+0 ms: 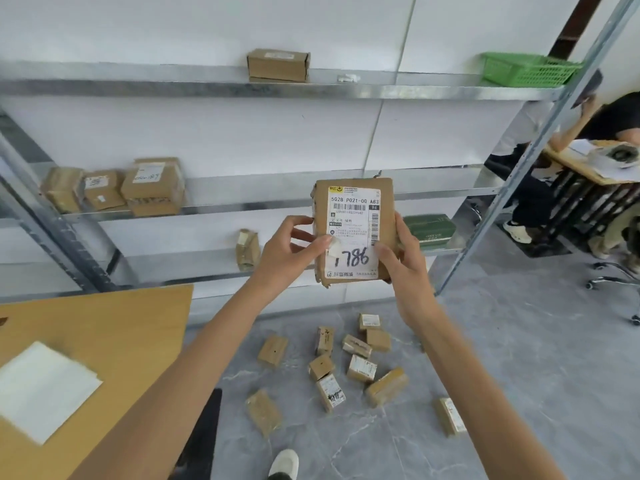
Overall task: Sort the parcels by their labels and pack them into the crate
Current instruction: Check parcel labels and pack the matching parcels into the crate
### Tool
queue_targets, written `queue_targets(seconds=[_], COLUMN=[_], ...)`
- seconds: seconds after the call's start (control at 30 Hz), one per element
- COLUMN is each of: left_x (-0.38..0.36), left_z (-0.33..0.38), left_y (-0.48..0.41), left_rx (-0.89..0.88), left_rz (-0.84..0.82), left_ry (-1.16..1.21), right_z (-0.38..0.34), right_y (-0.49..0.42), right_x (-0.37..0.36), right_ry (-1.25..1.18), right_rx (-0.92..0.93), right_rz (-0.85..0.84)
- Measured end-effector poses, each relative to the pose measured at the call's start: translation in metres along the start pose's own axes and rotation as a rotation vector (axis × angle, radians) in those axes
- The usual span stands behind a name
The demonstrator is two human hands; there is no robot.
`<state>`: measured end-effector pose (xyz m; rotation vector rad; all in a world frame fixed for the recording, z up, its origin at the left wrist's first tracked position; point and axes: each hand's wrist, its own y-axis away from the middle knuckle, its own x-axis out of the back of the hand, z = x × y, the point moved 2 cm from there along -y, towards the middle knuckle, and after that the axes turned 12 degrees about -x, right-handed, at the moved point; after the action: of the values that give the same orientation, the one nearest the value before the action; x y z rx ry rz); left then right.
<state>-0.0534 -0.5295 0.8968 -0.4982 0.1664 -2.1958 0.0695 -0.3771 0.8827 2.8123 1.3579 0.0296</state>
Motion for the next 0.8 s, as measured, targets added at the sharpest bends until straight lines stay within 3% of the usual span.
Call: queue_targets(seconds=[0.4,0.8], left_x=[-0.010,0.106], left_z=[0.040,0.051], left_y=[0.162,0.320], left_rx=[0.016,0.097], left_rz=[0.149,0.091], left_ry=[-0.173,-0.184], right_z=[0.021,0.014], right_y=[0.130,0.272], right_x=[0.017,-0.103], right_ry=[0.065,0.103], right_rx=[-0.129,-0.100], right_rz=[-0.140,-0.352])
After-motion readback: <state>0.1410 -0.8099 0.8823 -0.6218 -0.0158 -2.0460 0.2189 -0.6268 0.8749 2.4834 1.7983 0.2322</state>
